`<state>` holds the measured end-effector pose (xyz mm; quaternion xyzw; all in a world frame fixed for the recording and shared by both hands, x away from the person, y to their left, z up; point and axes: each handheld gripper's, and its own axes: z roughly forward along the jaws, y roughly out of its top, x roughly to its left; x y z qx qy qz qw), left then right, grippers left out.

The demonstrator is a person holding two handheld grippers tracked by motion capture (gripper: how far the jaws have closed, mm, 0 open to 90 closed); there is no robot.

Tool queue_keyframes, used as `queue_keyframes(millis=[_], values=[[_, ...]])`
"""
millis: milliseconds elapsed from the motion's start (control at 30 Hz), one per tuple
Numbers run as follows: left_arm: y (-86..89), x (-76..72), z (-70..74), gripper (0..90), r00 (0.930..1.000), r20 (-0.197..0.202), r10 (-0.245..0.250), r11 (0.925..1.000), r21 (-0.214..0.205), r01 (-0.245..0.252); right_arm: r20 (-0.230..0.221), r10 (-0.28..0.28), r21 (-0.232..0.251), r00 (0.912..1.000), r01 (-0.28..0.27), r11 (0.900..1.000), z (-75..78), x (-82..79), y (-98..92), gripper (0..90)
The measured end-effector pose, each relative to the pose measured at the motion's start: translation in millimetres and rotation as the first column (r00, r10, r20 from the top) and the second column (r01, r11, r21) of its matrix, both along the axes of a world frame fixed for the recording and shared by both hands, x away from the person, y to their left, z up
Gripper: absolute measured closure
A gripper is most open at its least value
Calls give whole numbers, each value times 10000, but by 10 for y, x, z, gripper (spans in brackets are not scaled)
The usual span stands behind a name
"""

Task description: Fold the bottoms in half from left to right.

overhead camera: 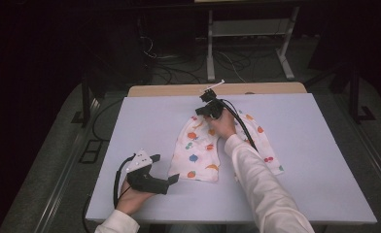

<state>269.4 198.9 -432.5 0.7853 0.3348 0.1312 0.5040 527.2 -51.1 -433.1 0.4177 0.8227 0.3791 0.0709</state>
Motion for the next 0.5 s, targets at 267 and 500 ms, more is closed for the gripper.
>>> queue_keyframes(millis=[267, 500], values=[[-101, -38, 48, 0, 9996, -103, -280, 9990, 339, 284, 121, -50, 143, 9999, 49, 9999, 5, -42, -14, 882], [-143, -32, 138, 0, 9974, -393, -605, 9951, 758, 634, 217, -24, 72, 9998, 23, 10000, 27, -74, -7, 882]])
